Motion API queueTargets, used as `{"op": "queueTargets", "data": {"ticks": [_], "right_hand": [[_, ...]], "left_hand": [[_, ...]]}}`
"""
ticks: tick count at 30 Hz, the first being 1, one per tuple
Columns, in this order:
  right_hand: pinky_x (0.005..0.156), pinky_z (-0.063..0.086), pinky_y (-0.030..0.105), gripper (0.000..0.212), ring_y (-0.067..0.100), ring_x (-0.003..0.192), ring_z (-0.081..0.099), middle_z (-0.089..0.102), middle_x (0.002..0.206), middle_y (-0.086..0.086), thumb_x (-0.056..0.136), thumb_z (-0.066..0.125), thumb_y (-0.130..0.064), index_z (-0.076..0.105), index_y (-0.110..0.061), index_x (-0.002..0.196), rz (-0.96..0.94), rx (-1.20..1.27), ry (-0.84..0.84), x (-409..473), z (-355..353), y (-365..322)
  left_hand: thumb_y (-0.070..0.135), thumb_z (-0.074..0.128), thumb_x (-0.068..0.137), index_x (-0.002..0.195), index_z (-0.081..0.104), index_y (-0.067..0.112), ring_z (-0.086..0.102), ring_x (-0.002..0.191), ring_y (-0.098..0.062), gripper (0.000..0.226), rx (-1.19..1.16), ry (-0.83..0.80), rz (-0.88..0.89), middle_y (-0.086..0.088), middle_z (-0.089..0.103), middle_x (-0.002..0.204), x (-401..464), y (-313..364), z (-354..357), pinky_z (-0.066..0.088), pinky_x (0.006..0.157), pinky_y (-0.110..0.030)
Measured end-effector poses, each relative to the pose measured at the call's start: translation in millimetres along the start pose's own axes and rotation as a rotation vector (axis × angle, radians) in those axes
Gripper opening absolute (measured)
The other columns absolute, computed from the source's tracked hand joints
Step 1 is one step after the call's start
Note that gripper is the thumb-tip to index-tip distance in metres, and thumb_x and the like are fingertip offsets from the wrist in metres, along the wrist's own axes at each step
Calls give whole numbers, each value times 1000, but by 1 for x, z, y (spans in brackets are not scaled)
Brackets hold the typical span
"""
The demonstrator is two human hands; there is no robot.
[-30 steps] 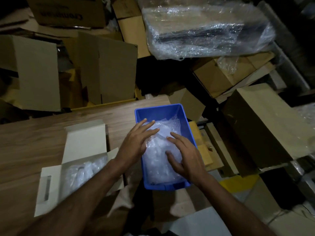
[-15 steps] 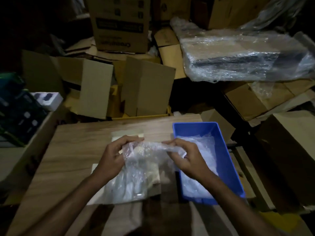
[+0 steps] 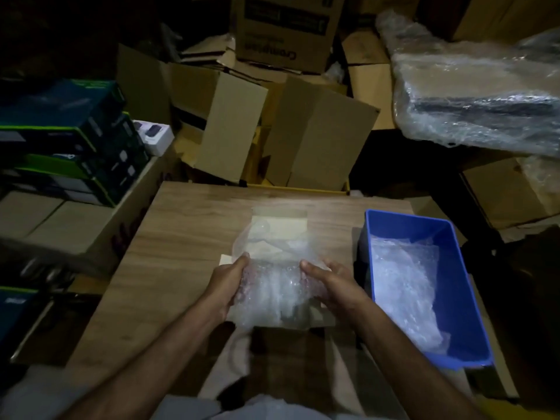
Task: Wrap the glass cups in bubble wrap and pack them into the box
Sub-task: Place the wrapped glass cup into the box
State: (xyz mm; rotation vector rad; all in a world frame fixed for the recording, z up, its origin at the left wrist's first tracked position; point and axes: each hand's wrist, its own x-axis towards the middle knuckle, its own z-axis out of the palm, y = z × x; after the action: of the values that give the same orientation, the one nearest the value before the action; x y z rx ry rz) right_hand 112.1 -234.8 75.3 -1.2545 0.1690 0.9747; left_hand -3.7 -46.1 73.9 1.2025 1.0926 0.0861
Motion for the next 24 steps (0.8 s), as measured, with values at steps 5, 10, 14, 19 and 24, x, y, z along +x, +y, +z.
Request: {"op": "queueTargets", "data": {"ticks": [5, 10, 14, 19, 24], "right_hand": [[67, 58, 25, 30, 15, 80, 74, 72, 107, 11, 92, 74, -18, 60, -18, 120, -158, -174, 107, -1, 10, 18], [78, 56, 28, 24, 22, 87, 66, 68, 101, 19, 94, 70, -19, 63, -2, 109, -39, -126, -13, 0, 16, 23], [77, 50, 27, 28, 19, 90, 64, 67, 107, 10, 95, 69, -17, 58, -10, 120, 112, 72, -40, 5, 24, 30], [68, 49, 27, 40, 19, 76, 59, 69, 96, 15, 92, 55, 6, 70, -21, 117, 32, 17, 30, 10, 29, 36], [82, 60, 26, 45, 19, 85, 71, 74, 99, 17, 88, 56, 12, 73, -17, 117, -76, -95, 95, -2, 24, 35]], "left_hand": [[37, 70, 94, 89, 74, 10, 61, 59, -19, 28, 93, 38, 156, -9, 71, 71, 8, -5, -27, 49, 57, -29], [37, 61, 100, 81, 67, 13, 52, 47, -12, 32, 191, 24, 365, 3, 59, 52, 1, 1, -37, 39, 47, -21], [39, 57, 102, 86, 68, 1, 52, 57, -33, 43, 143, -33, 409, -18, 63, 66, 3, -2, -44, 41, 58, -36], [25, 56, 103, 112, 65, 2, 70, 70, -24, 26, 128, -21, 458, -21, 72, 84, 5, -3, -57, 54, 65, -32], [7, 53, 103, 149, 37, 35, 72, 88, -10, 57, 219, -138, 471, -1, 75, 93, 7, 2, -75, 58, 70, -19]]}}
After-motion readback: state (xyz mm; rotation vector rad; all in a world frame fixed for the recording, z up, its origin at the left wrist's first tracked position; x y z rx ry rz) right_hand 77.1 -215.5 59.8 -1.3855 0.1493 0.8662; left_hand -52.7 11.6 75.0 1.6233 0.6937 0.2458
